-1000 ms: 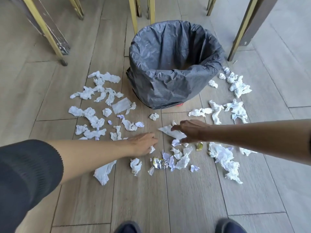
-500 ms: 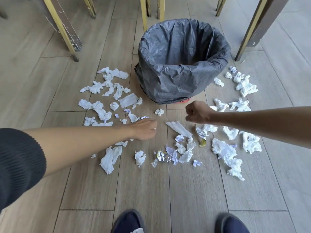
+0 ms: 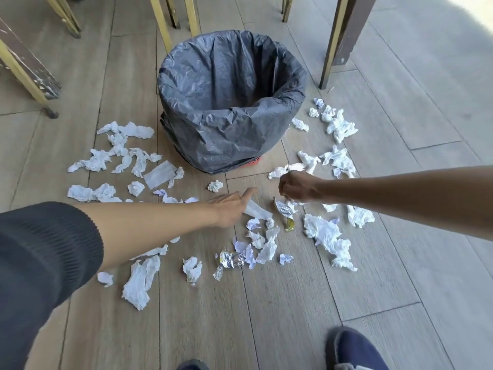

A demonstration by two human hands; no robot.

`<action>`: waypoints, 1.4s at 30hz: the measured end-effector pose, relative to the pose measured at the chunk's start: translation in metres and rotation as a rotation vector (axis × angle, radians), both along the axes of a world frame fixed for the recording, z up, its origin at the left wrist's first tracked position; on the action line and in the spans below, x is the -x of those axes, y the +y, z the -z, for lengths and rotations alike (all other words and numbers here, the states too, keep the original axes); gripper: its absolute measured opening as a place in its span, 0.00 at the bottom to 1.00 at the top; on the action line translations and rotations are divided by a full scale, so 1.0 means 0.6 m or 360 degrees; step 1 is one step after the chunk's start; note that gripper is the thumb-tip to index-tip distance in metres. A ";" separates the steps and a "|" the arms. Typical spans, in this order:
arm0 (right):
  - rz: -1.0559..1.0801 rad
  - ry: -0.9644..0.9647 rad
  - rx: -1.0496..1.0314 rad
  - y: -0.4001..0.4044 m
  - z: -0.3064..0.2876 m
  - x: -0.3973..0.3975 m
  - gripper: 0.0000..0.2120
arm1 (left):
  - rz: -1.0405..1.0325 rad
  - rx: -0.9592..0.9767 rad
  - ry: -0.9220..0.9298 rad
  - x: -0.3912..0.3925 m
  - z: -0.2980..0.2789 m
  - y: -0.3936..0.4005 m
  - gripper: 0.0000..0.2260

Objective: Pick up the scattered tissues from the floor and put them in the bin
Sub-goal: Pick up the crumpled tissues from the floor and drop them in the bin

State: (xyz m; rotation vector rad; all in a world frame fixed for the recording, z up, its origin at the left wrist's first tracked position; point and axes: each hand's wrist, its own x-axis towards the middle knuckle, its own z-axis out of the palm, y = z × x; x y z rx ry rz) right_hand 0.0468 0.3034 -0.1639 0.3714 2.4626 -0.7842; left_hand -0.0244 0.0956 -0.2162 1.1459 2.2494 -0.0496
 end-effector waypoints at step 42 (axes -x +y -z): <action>-0.0679 0.0134 -0.0228 -0.023 0.040 -0.052 0.02 | 0.0334 -0.0237 -0.0348 -0.040 -0.015 -0.091 0.06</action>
